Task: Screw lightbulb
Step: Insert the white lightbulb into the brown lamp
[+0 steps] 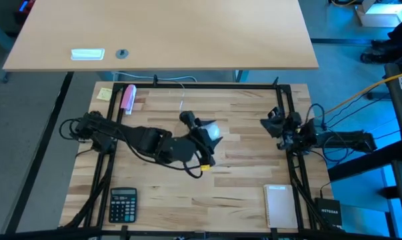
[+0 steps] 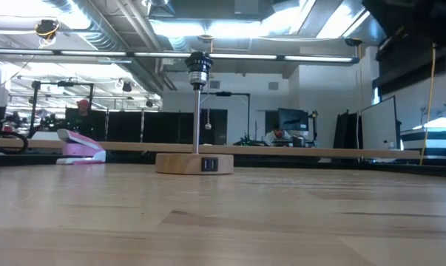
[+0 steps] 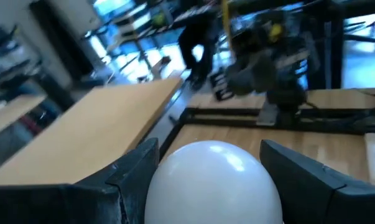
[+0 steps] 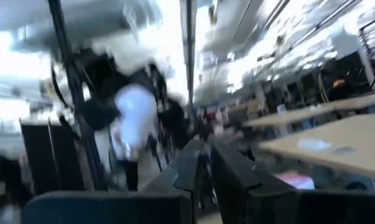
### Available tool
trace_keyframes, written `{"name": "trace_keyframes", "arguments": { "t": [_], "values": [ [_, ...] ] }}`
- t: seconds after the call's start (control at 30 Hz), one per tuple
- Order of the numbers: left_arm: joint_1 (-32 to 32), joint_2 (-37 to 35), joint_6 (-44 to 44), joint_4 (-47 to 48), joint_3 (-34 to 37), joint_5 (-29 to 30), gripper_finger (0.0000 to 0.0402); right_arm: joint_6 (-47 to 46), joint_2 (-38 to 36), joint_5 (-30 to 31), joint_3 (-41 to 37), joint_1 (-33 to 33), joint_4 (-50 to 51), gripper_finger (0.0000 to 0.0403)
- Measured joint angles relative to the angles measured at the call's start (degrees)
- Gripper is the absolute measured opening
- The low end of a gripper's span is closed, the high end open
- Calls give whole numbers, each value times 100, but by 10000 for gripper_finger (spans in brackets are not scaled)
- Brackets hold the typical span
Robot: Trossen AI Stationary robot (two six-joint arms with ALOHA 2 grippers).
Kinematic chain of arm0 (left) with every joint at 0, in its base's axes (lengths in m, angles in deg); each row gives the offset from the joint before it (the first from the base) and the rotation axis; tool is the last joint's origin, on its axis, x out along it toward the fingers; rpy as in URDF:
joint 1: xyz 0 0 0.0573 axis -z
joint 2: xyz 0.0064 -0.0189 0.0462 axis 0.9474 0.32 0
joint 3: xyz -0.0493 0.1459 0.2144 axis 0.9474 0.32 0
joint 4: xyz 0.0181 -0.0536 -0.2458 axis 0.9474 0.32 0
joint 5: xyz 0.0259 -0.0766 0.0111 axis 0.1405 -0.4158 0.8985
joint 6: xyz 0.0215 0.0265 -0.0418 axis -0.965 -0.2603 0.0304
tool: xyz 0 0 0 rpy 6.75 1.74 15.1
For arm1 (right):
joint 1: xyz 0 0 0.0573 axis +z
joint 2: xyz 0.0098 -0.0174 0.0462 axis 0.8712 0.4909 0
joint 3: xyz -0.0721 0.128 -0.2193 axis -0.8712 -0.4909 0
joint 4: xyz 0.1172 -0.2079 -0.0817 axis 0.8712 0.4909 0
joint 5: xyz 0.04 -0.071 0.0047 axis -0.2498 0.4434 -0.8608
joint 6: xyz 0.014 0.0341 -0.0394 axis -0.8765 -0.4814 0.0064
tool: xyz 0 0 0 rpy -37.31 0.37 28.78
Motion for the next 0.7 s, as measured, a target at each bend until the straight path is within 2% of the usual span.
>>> {"name": "trace_keyframes", "arguments": {
  "t": [0.07,0.2,0.33,0.47,0.6,0.7],
  "values": [
    [-36,0,-603,-228,2,-477,251,123,596,-246,252,0,44,42],
    [-138,-26,-1073,-661,2,-711,254,141,1920,-901,1114,2,234,57],
    [-219,-31,-1095,-595,1,-732,251,130,3161,-1461,2076,2,586,111],
    [-184,-28,-1086,-578,2,-811,253,177,4194,-2031,2858,2,302,180],
    [-105,-27,-1138,-590,2,-807,254,268,4911,-2706,3430,9,315,232],
    [-85,-26,-1125,-595,2,-647,253,274,5271,-2923,3646,78,247,250]
  ]
}}
